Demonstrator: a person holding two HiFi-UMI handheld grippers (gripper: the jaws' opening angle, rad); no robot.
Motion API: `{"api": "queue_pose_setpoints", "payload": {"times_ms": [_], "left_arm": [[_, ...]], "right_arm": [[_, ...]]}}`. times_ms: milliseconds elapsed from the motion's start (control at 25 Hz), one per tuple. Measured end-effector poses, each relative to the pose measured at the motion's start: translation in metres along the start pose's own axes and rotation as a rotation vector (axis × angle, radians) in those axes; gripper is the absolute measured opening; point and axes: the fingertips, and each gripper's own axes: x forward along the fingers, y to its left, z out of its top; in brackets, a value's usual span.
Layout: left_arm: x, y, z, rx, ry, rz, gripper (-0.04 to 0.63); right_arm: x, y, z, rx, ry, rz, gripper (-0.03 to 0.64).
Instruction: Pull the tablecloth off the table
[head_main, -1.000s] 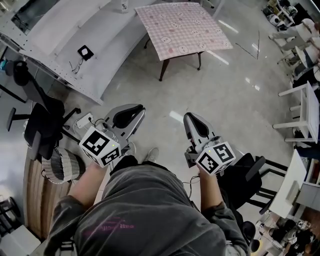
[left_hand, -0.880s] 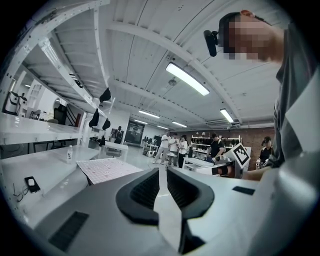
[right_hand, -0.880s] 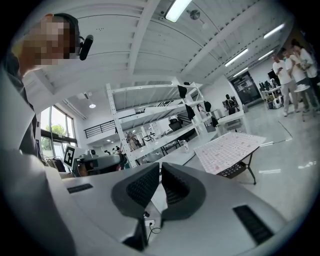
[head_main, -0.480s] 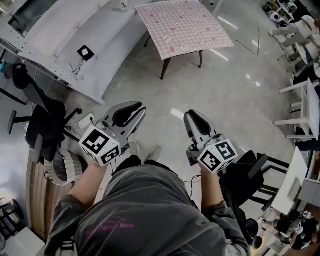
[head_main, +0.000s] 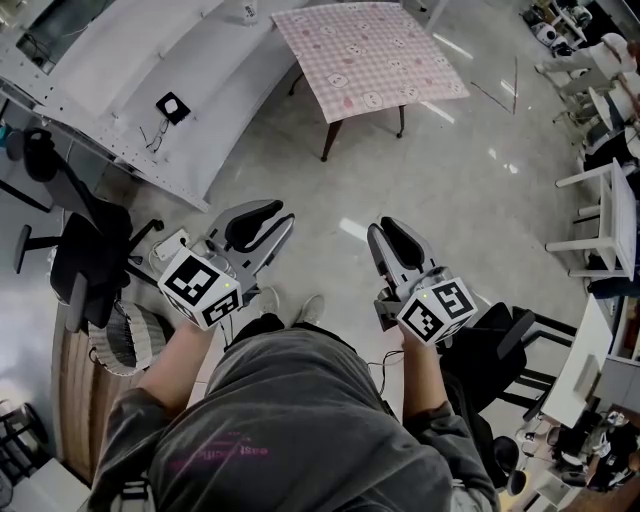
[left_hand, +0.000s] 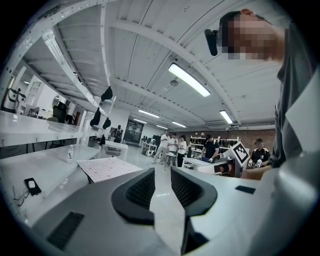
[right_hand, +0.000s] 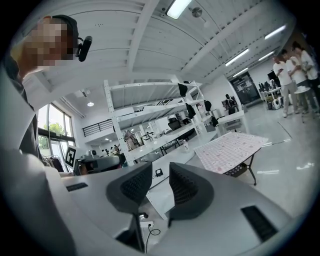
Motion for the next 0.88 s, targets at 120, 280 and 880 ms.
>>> {"api": "queue_pose_setpoints", "payload": {"times_ms": [120, 280, 880], "left_arm": [[-0.001, 0.006, 0.002, -0.001, -0.004, -0.004, 0.112], [0.0, 0.012, 0.006, 0.011, 0.002, -0.013, 0.127], [0.018, 0.016, 0.003, 0.01, 0.015, -0.02, 0.198]], "right_arm": [[0.005, 0.002, 0.001, -0.017, 0.0, -0.008, 0.086], [0.01, 0.001, 0.002, -0.029, 0.0, -0.021, 0.1], [0.009, -0.013, 0.009, -0.081, -0.005, -0.044, 0.173]]}}
